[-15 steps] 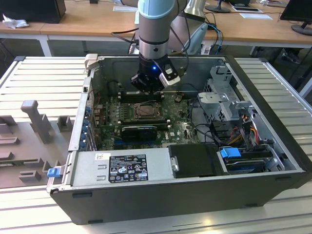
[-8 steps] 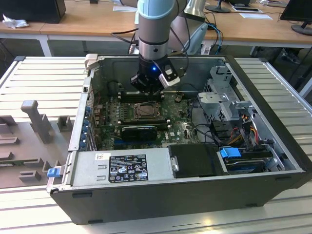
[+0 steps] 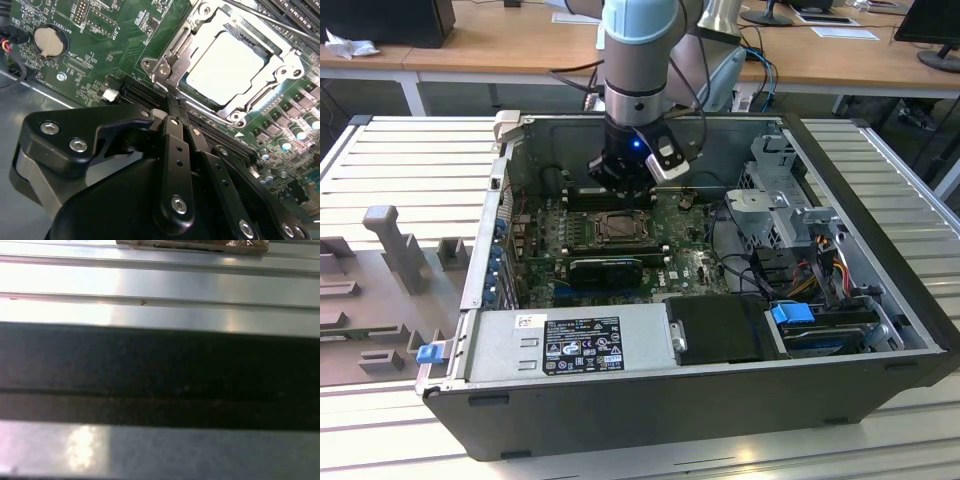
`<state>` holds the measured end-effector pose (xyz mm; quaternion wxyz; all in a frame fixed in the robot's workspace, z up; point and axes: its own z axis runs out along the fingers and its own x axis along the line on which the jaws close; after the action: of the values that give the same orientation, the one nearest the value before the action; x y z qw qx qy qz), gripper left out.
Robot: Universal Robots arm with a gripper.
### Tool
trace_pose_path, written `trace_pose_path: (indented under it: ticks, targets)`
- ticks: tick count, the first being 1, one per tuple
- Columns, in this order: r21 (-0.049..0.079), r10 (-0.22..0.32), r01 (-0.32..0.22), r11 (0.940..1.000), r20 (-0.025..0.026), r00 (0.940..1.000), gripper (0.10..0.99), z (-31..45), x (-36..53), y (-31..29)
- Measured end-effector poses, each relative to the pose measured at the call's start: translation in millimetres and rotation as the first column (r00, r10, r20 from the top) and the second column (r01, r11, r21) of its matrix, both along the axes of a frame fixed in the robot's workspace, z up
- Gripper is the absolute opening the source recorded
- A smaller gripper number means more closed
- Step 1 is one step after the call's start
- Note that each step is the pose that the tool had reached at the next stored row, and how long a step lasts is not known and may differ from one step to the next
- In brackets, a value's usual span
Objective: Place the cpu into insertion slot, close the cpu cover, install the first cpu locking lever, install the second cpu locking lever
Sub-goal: 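Install the first cpu locking lever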
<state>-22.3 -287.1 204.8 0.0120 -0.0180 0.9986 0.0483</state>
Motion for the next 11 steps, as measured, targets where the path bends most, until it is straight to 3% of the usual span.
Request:
trace_pose_path:
  ticks: [8,11]
  targets:
    - [0.002,0.0,0.0,1.0,0.0,1.0,0.106,-2.7,0.1,0.0]
    - [0.013,0.0,0.0,0.9999,0.0,1.0,0.106,-3.5,0.1,0.0]
